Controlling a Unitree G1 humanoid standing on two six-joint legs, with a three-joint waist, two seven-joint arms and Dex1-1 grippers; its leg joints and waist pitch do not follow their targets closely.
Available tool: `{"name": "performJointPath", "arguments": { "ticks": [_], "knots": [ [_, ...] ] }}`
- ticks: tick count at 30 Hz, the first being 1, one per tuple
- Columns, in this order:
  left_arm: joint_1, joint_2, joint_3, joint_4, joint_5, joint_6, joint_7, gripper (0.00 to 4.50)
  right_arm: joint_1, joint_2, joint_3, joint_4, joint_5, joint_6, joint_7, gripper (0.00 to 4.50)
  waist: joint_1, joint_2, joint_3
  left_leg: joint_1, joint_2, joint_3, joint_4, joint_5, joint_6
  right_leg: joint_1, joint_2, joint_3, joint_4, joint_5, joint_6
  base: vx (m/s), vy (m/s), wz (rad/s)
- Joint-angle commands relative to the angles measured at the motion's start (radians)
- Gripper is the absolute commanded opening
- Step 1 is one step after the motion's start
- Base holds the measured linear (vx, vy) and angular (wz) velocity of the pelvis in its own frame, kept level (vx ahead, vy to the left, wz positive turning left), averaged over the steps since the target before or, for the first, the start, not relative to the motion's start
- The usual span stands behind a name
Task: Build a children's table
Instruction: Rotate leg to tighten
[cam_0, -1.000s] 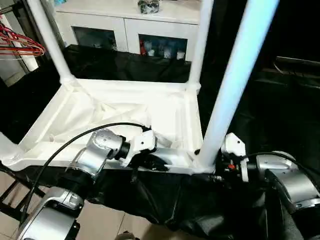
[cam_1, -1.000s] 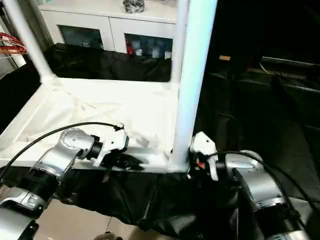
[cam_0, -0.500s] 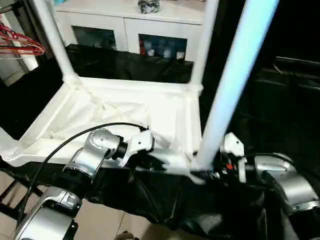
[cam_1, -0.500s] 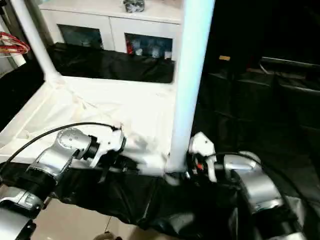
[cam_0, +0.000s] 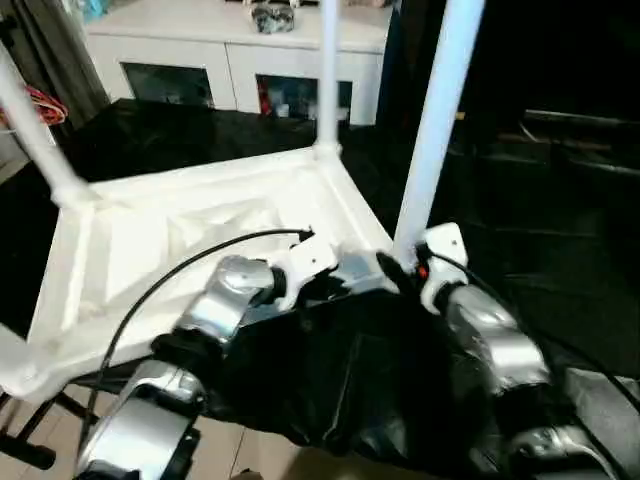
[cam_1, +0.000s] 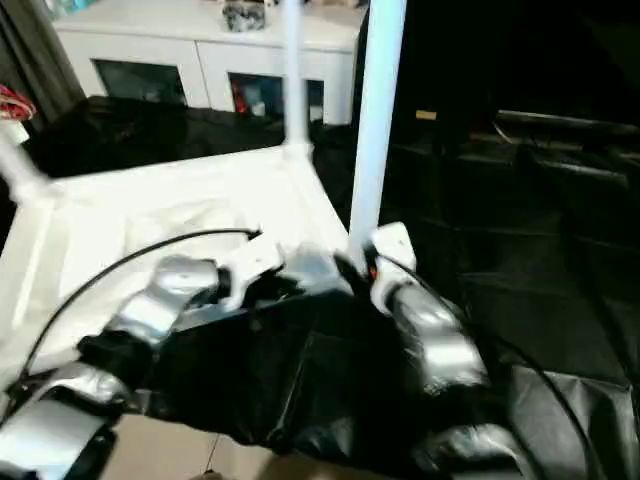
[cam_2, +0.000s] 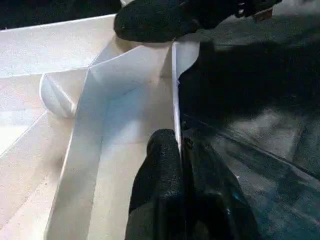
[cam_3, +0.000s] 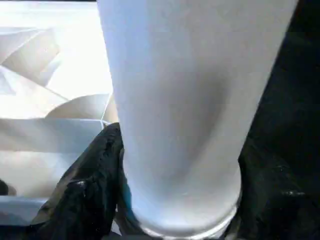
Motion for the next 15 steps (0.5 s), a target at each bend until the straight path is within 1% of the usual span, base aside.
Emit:
{"name": "performJointPath", "arguments": {
  "ticks": [1,3,4,5,6,7,8,9,10,11,12,13,14,15],
  "knots": [
    [0.001,-0.105,-0.032,-0.072,-0.056,-0.034,-0.037,0.00,-0.006,0.066,0.071,0.029,0.018,0.037,0.085,3.43,0.002,-0.017,-0.054,0.002,0.013,-0.003,-0.070,-0.212,0.025,0.047,-0.045,0.030,-0.079,-0.206,-0.181,0.000,0.000,0.00],
    [0.009,-0.101,-0.031,-0.084,-0.068,-0.036,-0.060,0.00,-0.006,0.057,0.069,0.024,0.023,0.042,0.112,3.46,0.003,-0.015,-0.055,0.000,0.014,-0.002,-0.068,-0.197,0.035,0.048,-0.045,0.030,-0.076,-0.179,-0.190,0.000,0.000,0.00],
    [0.017,-0.090,-0.032,-0.094,-0.076,-0.040,-0.082,0.00,-0.003,0.044,0.073,0.014,0.027,0.048,0.137,3.72,0.004,-0.018,-0.056,0.000,0.014,-0.001,-0.067,-0.187,0.042,0.048,-0.045,0.030,-0.075,-0.163,-0.197,0.000,0.000,0.00],
    [0.020,-0.085,-0.032,-0.097,-0.078,-0.044,-0.092,0.00,0.000,0.036,0.077,0.007,0.030,0.053,0.153,3.72,0.005,-0.016,-0.056,0.000,0.015,-0.002,-0.067,-0.181,0.046,0.050,-0.044,0.030,-0.073,-0.150,-0.201,0.000,0.000,0.00],
    [0.026,-0.075,-0.034,-0.103,-0.083,-0.051,-0.109,0.00,0.005,0.022,0.085,-0.005,0.029,0.052,0.178,3.91,0.005,-0.016,-0.056,0.001,0.015,0.000,-0.066,-0.181,0.049,0.048,-0.044,0.030,-0.073,-0.143,-0.205,0.000,0.000,0.00],
    [0.030,-0.065,-0.034,-0.108,-0.088,-0.052,-0.127,0.00,0.011,0.006,0.093,-0.017,0.028,0.049,0.204,3.91,0.006,-0.014,-0.056,0.000,0.015,0.000,-0.065,-0.181,0.053,0.050,-0.044,0.030,-0.072,-0.132,-0.210,0.000,0.000,0.00],
    [0.035,-0.055,-0.035,-0.114,-0.093,-0.052,-0.144,0.00,0.016,-0.011,0.100,-0.027,0.028,0.045,0.228,4.01,0.006,-0.016,-0.055,-0.001,0.014,0.000,-0.066,-0.182,0.055,0.051,-0.044,0.030,-0.073,-0.136,-0.207,0.000,0.000,0.00],
    [0.039,-0.042,-0.036,-0.119,-0.100,-0.057,-0.166,0.00,0.024,-0.032,0.108,-0.043,0.035,0.040,0.269,4.01,0.008,-0.014,-0.055,0.000,0.014,-0.001,-0.065,-0.182,0.055,0.052,-0.045,0.029,-0.072,-0.137,-0.205,0.000,0.000,0.00],
    [0.045,-0.022,-0.036,-0.127,-0.108,-0.061,-0.197,0.00,0.040,-0.072,0.120,-0.076,0.050,0.033,0.343,4.01,0.009,-0.014,-0.055,0.000,0.015,0.000,-0.064,-0.184,0.059,0.052,-0.046,0.030,-0.072,-0.135,-0.208,0.000,0.000,0.00],
    [0.049,-0.004,-0.035,-0.133,-0.114,-0.064,-0.224,0.00,0.055,-0.106,0.130,-0.107,0.064,0.029,0.415,4.01,0.010,-0.015,-0.055,0.000,0.016,0.000,-0.064,-0.187,0.066,0.053,-0.043,0.030,-0.072,-0.130,-0.209,0.000,0.000,0.00],
    [0.051,0.003,-0.035,-0.136,-0.116,-0.066,-0.235,0.00,0.063,-0.120,0.134,-0.122,0.071,0.028,0.447,4.01,0.013,-0.014,-0.053,0.001,0.017,0.001,-0.064,-0.198,0.070,0.052,-0.043,0.030,-0.074,-0.139,-0.208,0.000,0.000,0.00],
    [0.054,0.024,-0.031,-0.144,-0.122,-0.065,-0.269,0.00,0.086,-0.165,0.148,-0.173,0.094,0.033,0.543,4.01,0.013,-0.014,-0.052,-0.001,0.018,0.002,-0.065,-0.206,0.073,0.051,-0.044,0.030,-0.074,-0.153,-0.209,0.000,0.000,0.00],
    [0.054,0.027,-0.030,-0.145,-0.123,-0.066,-0.275,0.00,0.090,-0.173,0.151,-0.181,0.098,0.034,0.558,4.01,0.020,-0.015,-0.053,0.003,0.020,0.001,-0.065,-0.215,0.072,0.051,-0.045,0.029,-0.077,-0.178,-0.205,0.000,0.000,0.00],
    [0.055,0.035,-0.030,-0.146,-0.125,-0.068,-0.287,0.00,0.097,-0.188,0.156,-0.198,0.105,0.036,0.587,4.01,0.019,-0.015,-0.051,0.002,0.020,0.002,-0.066,-0.220,0.073,0.050,-0.044,0.030,-0.078,-0.185,-0.205,0.000,0.000,0.00]
  ]
}}
